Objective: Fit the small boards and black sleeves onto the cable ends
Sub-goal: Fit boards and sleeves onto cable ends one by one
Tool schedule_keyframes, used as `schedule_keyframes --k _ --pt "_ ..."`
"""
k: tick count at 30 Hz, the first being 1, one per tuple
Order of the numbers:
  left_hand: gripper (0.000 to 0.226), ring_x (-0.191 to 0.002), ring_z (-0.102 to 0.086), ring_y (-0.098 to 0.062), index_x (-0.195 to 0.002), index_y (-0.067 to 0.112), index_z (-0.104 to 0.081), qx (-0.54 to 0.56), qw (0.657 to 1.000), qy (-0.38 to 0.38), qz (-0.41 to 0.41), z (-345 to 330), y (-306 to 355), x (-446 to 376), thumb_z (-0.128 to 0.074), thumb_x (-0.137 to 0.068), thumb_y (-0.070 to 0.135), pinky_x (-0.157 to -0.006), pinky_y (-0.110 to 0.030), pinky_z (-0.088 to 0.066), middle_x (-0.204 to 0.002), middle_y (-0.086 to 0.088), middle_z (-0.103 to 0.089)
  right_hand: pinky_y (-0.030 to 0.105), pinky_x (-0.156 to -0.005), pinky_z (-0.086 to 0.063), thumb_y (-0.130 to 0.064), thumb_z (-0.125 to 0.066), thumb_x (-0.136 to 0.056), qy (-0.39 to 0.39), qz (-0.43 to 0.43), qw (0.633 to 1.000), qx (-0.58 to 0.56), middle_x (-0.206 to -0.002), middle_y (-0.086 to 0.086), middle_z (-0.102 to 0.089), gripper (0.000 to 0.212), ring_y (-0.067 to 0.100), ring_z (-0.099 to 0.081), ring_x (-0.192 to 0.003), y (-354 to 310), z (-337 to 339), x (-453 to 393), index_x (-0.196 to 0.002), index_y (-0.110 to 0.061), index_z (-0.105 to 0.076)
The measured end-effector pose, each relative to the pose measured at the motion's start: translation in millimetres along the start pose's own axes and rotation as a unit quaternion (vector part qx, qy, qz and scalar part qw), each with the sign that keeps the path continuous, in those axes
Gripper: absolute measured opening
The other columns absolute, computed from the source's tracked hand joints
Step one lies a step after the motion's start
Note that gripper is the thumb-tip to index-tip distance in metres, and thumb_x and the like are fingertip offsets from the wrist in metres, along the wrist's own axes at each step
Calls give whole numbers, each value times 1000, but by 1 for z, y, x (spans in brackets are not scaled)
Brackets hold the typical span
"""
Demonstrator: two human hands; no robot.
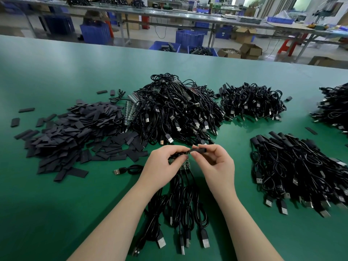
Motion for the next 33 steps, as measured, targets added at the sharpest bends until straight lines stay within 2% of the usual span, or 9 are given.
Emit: schedule_keyframes --k 3,9,15,19,22,26,29,33 --pt "24 -102 -58 10 -108 41 -70 1 1000 -3 4 -1 -1 0 -68 -89 26 -90 -15 -47 -103 31 -65 14 -76 -53 -5 -77 -83 0 -17 1000 -4 -93 -10 -76 24 7 -73 -89 5 1 -1 -89 -27 -71" --pt "26 -100 -60 10 -102 46 -69 14 1000 -3 7 0 -2 0 -69 -87 25 -87 -12 -48 -104 35 -64 21 -78 -55 -8 -75 -86 -53 -77 994 -50 -91 0 -78 25 9 -72 -83 17 -6 -4 -88 -32 -74" --pt "28 -98 -62 11 -109 43 -69 46 998 11 34 3 -7 0 -73 -84 32 -89 -16 -48 -98 29 -69 23 -79 -56 -10 -76 -85 -46 -80 994 -58 -87 2 -77 23 11 -72 -84 18 -4 -3 -89 -32 -74" --pt "17 -92 -62 10 -95 47 -71 10 999 16 26 7 -4 0 -75 -82 37 -82 -17 -51 -95 33 -67 18 -75 -54 -7 -75 -85 -63 -73 994 -56 -90 1 -78 26 11 -73 -84 15 -9 -2 -89 -32 -74" --pt "24 -91 -63 8 -89 56 -66 22 1000 13 9 8 3 0 -76 -81 36 -81 -17 -51 -94 32 -68 17 -74 -54 -8 -76 -85 -68 -77 993 -55 -88 0 -77 25 10 -73 -82 16 -11 0 -89 -33 -74" --pt "18 -93 -62 9 -93 52 -68 27 999 25 22 8 -1 2 -75 -78 44 -80 -14 -50 -94 31 -68 19 -74 -54 -7 -75 -86 -58 -88 991 -79 -87 2 -77 24 9 -71 -80 20 -11 0 -89 -31 -74" --pt "18 -88 -63 8 -87 43 -70 12 999 36 27 9 -2 2 -70 -74 55 -76 -14 -51 -88 30 -67 19 -74 -54 -9 -75 -85 -58 -86 991 -82 -91 3 -77 22 10 -72 -83 20 -11 -1 -89 -31 -74" --pt "12 -89 -64 7 -90 48 -70 8 1000 8 20 5 0 1 -73 -80 43 -80 -20 -53 -90 30 -68 17 -73 -54 -15 -77 -81 -46 -88 991 -93 -87 -1 -76 18 9 -71 -82 22 -8 -1 -92 -29 -76"
Point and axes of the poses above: each hand's wrist, its own x-axis away from the middle knuckle, its own z-axis out of the back of the hand, y = z × x, the point moved 10 cm from there along -x, towards the middle knuckle
